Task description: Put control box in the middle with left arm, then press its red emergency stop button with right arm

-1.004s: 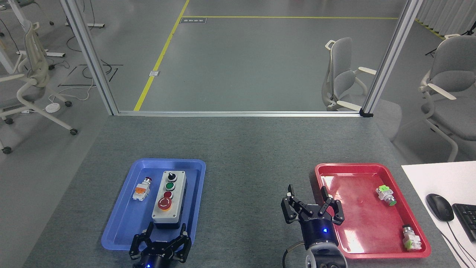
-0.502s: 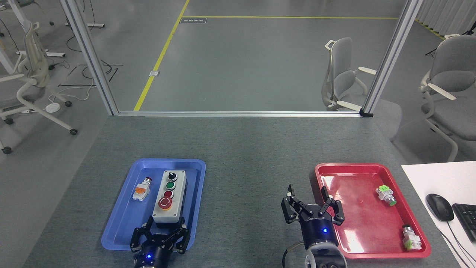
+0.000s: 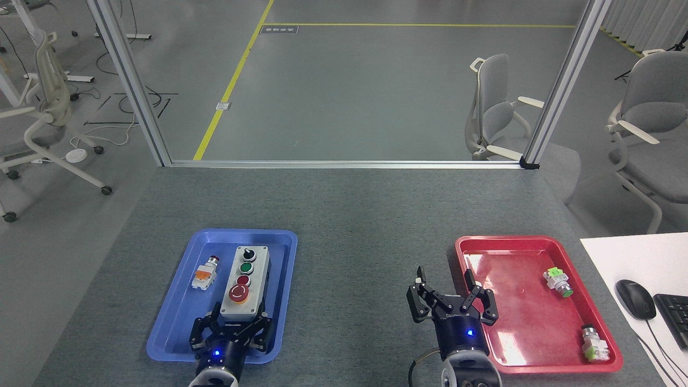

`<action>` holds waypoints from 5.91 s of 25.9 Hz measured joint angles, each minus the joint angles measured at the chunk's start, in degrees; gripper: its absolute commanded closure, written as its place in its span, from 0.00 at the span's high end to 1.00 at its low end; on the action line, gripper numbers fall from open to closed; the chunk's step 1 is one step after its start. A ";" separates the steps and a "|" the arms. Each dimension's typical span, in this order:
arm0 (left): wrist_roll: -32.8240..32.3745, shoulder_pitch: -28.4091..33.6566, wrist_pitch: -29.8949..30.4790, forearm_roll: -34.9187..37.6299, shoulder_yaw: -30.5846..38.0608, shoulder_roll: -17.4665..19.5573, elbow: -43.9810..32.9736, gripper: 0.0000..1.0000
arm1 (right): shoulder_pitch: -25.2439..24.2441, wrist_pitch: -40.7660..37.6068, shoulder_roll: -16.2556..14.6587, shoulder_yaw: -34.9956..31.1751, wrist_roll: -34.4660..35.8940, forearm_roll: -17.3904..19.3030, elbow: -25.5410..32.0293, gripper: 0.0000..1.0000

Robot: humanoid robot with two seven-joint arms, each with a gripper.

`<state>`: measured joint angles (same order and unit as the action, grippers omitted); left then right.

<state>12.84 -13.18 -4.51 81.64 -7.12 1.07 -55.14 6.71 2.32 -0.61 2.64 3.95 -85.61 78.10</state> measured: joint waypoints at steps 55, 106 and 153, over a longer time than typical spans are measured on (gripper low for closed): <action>-3.08 -11.65 -2.65 -2.05 -37.25 -9.15 8.44 0.19 | -0.32 -0.78 -1.52 -3.01 1.51 0.09 0.30 0.99; -2.61 7.48 18.79 -12.15 9.38 12.06 -24.20 0.99 | -1.52 -7.21 1.82 4.85 1.20 -4.24 -0.02 0.18; -3.45 3.23 6.38 -12.82 14.96 8.47 -19.45 0.99 | -2.18 -0.22 2.42 3.16 4.56 -2.67 -0.86 0.97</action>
<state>9.40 -9.95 1.88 68.82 7.84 9.54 -74.60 4.54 2.10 1.81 5.79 8.51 -88.28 77.24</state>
